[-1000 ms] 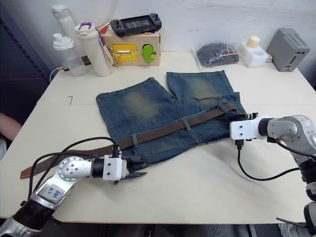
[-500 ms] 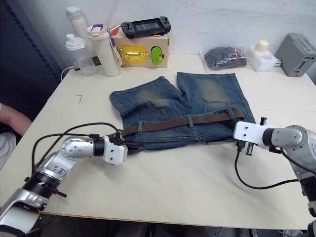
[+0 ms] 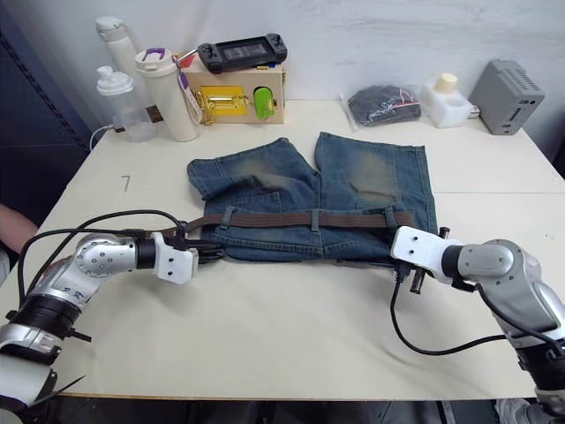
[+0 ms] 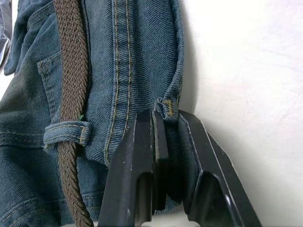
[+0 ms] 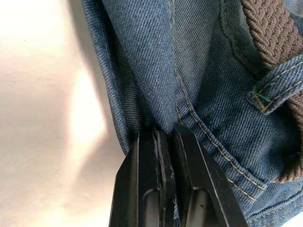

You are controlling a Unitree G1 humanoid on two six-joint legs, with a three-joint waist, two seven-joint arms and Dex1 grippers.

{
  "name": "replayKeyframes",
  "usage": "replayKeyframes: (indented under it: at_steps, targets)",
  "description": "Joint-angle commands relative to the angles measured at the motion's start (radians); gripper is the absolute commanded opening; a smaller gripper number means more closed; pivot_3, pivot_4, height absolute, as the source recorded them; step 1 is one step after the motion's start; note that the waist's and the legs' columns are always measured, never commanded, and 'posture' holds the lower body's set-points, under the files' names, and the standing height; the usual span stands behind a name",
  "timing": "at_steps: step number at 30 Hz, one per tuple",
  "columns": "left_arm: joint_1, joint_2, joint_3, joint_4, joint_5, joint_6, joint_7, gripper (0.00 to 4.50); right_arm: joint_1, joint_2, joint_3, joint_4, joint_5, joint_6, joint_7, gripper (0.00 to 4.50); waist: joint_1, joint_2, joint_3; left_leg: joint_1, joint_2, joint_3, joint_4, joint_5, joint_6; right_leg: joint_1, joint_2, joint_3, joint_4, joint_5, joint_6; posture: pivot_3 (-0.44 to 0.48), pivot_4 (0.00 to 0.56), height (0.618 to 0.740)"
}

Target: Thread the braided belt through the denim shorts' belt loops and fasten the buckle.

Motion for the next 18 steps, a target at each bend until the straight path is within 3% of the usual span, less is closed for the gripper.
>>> replayKeyframes:
  at_steps: [1,4,5,7,11,14,15,18]
  targets:
    - [0.063,0.007,0.021,0.011,-0.008,0.078,-0.032,0.60,0.017,0.013,0.038,0.072,-0.033,0.002,-0.004,0.08,-0.005,0.000,-0.001,0.000,0.000,0.000,0.000,0.000,0.000,0.000,0.000,0.000,0.000,0.000,0.000,0.000,0.150,0.645]
    - [0.091,0.000,0.041,-0.039,-0.031,0.110,-0.041,0.60,0.018,0.015,0.033,0.081,-0.027,-0.001,-0.003,0.08,-0.009,-0.001,-0.001,0.001,0.000,0.000,-0.001,0.000,0.000,0.001,0.000,0.000,0.000,0.000,0.000,0.000,0.150,0.645]
    - [0.099,-0.001,0.047,-0.055,-0.040,0.123,-0.046,0.87,0.018,0.018,0.028,0.080,-0.019,0.004,-0.002,0.02,-0.010,-0.001,-0.001,0.001,0.000,0.000,-0.001,0.000,0.000,0.001,0.000,0.000,-0.001,0.000,0.000,0.000,0.150,0.645]
    - [0.118,-0.006,0.060,-0.089,-0.072,0.157,-0.065,1.47,0.012,0.023,0.017,0.085,-0.012,-0.001,-0.008,0.83,-0.010,-0.001,-0.001,0.001,0.000,0.000,-0.001,0.000,0.000,0.001,0.000,0.000,-0.001,0.000,0.000,0.000,0.150,0.645]
    - [0.161,-0.003,0.087,-0.157,-0.110,0.202,-0.091,3.17,0.011,0.017,0.002,0.096,-0.011,-0.033,-0.006,2.51,-0.010,-0.001,-0.001,0.001,0.000,0.000,-0.001,-0.001,0.000,0.001,0.000,0.000,-0.002,0.000,0.000,0.000,0.150,0.645]
    - [0.208,0.003,0.143,-0.262,-0.219,0.279,-0.130,4.44,0.000,0.002,-0.041,0.079,0.033,-0.018,0.022,3.85,-0.010,-0.001,-0.001,0.001,0.000,0.000,-0.002,-0.001,0.001,0.001,0.000,0.000,-0.002,0.000,0.000,0.000,0.150,0.645]
    - [0.222,0.006,0.162,-0.297,-0.255,0.310,-0.143,4.50,-0.003,-0.002,-0.059,0.071,0.051,-0.011,0.031,4.31,-0.010,-0.001,-0.001,0.001,0.000,0.000,-0.002,-0.002,0.001,0.001,0.000,0.000,-0.002,0.000,0.000,0.000,0.150,0.645]
    - [0.259,0.022,0.239,-0.439,-0.401,0.462,-0.179,4.50,-0.024,-0.017,-0.138,0.036,0.147,0.040,0.076,4.42,-0.009,0.001,0.003,0.000,-0.001,-0.001,-0.002,-0.002,0.001,0.001,0.000,0.001,-0.003,0.000,0.000,0.000,0.150,0.645]
